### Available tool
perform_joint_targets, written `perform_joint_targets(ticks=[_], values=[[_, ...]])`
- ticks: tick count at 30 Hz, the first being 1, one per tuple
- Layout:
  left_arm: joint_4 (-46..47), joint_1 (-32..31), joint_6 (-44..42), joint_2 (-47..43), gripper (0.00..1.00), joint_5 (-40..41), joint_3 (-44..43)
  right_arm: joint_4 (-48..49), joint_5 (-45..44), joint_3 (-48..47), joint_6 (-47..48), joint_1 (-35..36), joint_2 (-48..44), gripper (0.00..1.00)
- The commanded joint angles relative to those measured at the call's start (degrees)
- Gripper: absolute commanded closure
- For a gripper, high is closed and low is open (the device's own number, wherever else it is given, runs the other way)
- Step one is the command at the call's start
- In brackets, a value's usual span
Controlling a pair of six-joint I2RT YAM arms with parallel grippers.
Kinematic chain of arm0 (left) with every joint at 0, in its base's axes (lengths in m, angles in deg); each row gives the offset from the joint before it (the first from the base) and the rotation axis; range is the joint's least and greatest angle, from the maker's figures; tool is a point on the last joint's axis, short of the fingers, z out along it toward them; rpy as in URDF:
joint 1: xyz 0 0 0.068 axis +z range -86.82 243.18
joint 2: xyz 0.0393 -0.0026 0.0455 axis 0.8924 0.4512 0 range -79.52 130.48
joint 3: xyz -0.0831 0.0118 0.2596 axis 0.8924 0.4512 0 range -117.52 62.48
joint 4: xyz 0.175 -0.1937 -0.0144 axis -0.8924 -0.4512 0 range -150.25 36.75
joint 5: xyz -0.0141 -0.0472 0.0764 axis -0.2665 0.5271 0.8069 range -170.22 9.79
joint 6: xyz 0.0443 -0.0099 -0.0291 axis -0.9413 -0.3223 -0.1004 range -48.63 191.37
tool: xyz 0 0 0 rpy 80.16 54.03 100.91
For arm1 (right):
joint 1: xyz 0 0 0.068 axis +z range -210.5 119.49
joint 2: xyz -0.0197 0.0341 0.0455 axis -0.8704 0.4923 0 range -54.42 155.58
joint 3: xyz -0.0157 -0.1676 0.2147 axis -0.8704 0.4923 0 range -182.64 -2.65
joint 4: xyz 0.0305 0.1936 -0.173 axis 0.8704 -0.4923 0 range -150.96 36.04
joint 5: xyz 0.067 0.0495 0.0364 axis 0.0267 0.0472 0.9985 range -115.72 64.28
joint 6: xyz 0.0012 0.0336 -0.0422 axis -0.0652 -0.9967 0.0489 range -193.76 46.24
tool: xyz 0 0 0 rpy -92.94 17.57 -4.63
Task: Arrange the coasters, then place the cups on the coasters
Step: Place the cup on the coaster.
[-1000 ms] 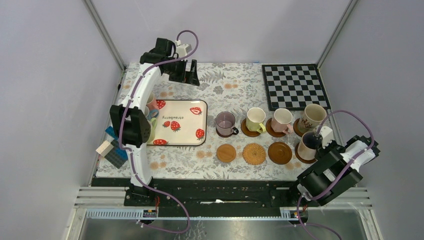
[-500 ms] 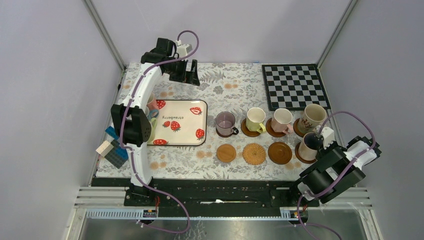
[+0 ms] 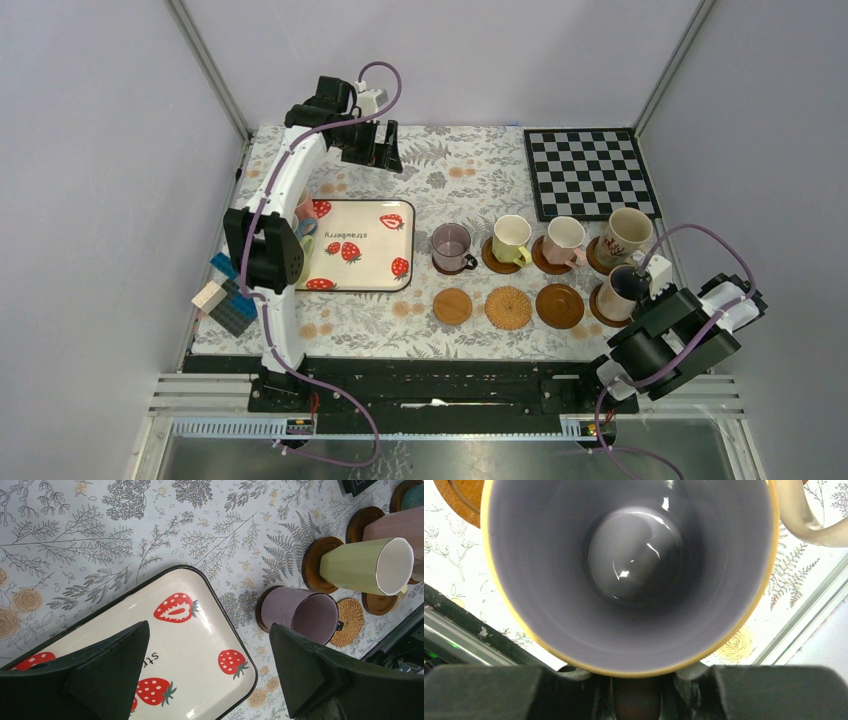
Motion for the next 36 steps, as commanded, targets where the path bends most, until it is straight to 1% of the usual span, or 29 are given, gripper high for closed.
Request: perform_joint_targets(ticks=[1, 11, 17, 18, 20, 28, 32, 36], values=[[0.8, -0.5, -0.7, 0.1, 0.01, 0.7, -2.7, -2.0, -1.2, -2.1, 3.6, -0.8, 0.2, 1.00], [0.8, -0.7, -0.6, 0.8, 0.01, 0.3, -3.1, -4.1, -1.5, -3.2, 6.0, -3.0, 1.2, 1.00], [0.8, -0.8, -0.7, 1.0, 0.01, 0.3, -3.3, -2.6, -1.1, -1.0, 6.4, -3.0, -0.1, 1.00], [0.8, -0.8, -0.7, 1.0, 0.01, 0.3, -3.4, -2.4, -1.2, -0.9, 6.1, -3.0, -0.1, 0.97], [0.9, -0.8, -0.8, 1.1, 0.01, 0.3, -3.4, -1.9, -1.5, -0.5, 5.7, -3.0, -0.1, 0.85], [0.8, -0.8, -0.5, 1.7, 0.01, 0.1, -4.0, -3.0, -2.2, -0.9, 6.3, -3.0, 0.4, 0.57], [0.8, -0.9, -0.6, 1.7, 0.01, 0.0, -4.0, -4.0, -2.4, -1.3, 7.2, -3.0, 0.6, 0.47], [0.8, -0.9, -0.5, 1.7, 0.01, 0.0, -3.8, -5.5, -3.1, -1.9, 8.6, -3.0, 1.2, 0.42]])
